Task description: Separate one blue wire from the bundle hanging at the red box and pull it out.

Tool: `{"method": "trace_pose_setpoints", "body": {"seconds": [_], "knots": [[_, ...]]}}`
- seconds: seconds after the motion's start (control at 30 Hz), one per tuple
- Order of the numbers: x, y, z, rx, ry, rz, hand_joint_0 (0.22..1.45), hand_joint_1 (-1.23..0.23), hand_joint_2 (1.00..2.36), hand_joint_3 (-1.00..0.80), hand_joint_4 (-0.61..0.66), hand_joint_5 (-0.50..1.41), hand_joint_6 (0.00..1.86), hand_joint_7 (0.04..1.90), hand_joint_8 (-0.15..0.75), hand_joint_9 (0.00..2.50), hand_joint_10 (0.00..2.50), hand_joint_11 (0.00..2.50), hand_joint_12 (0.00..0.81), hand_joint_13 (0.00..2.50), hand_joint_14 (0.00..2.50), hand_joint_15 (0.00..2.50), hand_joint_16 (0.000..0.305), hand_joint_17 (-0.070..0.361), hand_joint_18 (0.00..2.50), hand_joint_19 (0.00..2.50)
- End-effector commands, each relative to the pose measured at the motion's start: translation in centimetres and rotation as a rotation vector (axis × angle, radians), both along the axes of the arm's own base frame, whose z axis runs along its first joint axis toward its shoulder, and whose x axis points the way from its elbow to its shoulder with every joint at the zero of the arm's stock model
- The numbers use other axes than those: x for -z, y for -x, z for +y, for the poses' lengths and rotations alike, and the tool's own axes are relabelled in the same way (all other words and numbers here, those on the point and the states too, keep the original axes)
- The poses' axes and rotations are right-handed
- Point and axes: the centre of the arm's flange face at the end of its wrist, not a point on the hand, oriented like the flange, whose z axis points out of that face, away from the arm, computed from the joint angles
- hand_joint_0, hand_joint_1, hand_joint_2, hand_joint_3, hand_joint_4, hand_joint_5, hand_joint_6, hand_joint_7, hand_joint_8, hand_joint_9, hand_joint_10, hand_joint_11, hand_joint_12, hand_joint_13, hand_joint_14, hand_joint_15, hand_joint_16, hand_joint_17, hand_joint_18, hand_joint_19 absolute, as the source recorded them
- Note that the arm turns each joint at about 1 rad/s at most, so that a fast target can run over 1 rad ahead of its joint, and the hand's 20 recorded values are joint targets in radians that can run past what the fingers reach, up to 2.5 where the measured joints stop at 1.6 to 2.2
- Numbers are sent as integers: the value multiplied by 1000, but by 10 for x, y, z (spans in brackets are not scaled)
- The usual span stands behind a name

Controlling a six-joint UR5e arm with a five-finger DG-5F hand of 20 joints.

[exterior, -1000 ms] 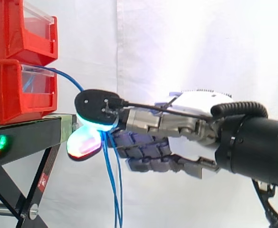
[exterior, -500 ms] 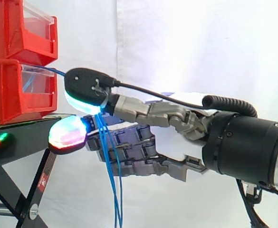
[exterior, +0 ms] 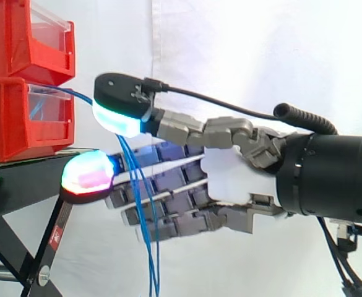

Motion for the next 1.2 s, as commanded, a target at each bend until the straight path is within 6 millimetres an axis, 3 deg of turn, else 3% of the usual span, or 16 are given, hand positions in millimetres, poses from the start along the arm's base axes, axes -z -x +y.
{"method": "trace_pose_setpoints", "body": {"seconds": [0.0,0.77,1.0,1.17], "knots": [[8,12,-4,-7,-40,81,521,-546,1000,-500,315,-201,503,904,291,246,0,0,390,63,2,71,71,159,16,94],[6,10,-24,19,-93,44,526,-575,1000,-500,328,-191,503,901,299,331,0,0,393,137,2,60,70,157,133,80],[-22,11,-25,11,-91,8,529,-582,1000,-500,340,-184,503,954,298,339,0,0,391,152,1,56,69,155,151,66],[-25,12,-26,13,-85,7,540,-603,1000,-500,336,-176,503,1039,296,348,0,0,387,163,2,60,68,153,159,77]]}}
